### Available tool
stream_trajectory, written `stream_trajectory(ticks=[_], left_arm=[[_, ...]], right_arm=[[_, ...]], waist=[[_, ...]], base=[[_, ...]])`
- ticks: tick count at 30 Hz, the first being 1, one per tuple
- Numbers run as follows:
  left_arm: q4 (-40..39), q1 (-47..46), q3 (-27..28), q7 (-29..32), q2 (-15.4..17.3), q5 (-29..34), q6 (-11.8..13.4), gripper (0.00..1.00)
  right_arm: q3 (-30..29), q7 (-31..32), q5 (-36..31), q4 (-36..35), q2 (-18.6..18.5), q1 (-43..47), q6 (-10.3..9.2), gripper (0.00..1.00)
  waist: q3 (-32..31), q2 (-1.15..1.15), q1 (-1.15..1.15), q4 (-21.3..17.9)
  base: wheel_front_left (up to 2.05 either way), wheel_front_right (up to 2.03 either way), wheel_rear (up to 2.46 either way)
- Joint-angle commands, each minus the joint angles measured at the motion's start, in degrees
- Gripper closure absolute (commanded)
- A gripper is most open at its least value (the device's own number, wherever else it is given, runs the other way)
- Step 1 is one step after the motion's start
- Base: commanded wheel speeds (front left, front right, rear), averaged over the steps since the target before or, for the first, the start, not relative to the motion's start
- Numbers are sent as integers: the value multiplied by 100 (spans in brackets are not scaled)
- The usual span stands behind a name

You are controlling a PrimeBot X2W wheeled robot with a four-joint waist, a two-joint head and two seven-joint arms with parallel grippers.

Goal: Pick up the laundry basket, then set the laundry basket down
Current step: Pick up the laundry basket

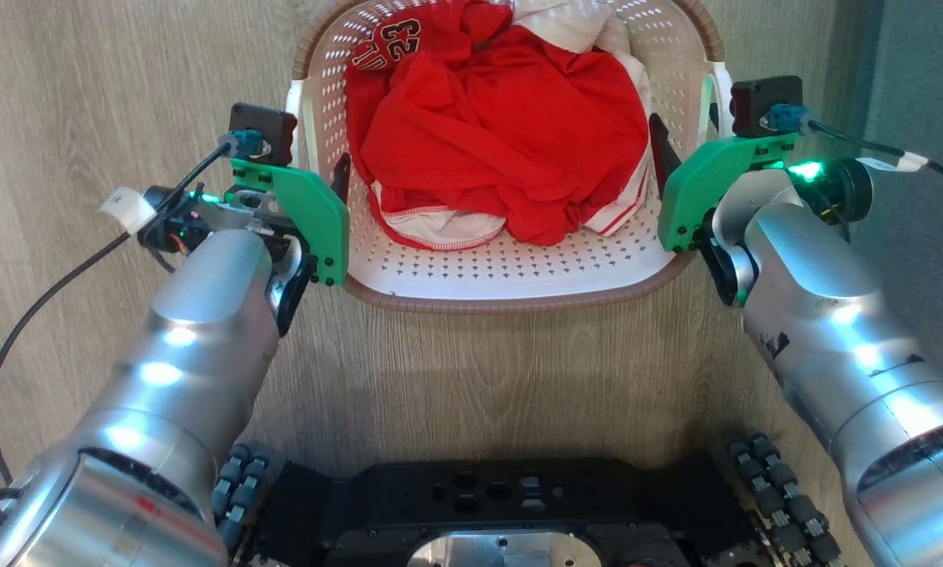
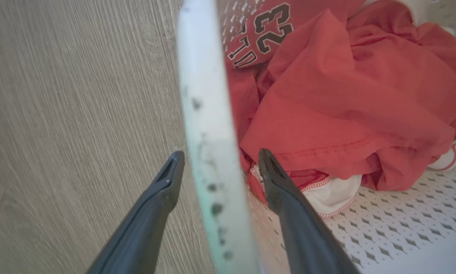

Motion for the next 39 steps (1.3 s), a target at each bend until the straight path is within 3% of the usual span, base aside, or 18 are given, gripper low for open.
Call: stream_trajectory(ticks=[1,12,13,14,15,28,34,39], left_arm=[[-33,59,50,3,131,-41,-6,0],[-111,46,-283,-22,131,-405,54,0],[-125,47,-312,-16,131,-446,50,0],[-139,48,-318,-22,131,-509,53,51],[-150,48,-338,-17,131,-560,53,100],[-216,123,-840,149,131,-992,-30,100],[-351,313,-1115,523,131,-1293,-169,100],[-383,452,-1452,904,131,-1417,-293,100]], right_arm=[[90,-69,42,-7,112,230,40,0],[312,-245,152,242,81,99,40,0],[337,-247,166,260,81,99,40,29],[361,-249,179,277,82,94,40,86],[386,-255,182,295,80,82,40,100],[636,-282,309,425,6,57,40,100],[909,85,430,452,-11,246,40,100],[1204,743,638,370,-15,438,40,100]], waist=[[3,0,0,6],[40,0,0,46],[46,0,0,52],[53,0,0,58],[59,0,0,61],[-91,0,0,132],[-590,0,0,128],[-1125,0,0,121]], base=[[0,0,0],[0,0,0],[0,0,0],[0,0,0],[0,0,0],[0,0,0],[0,0,0],[0,0,0]])
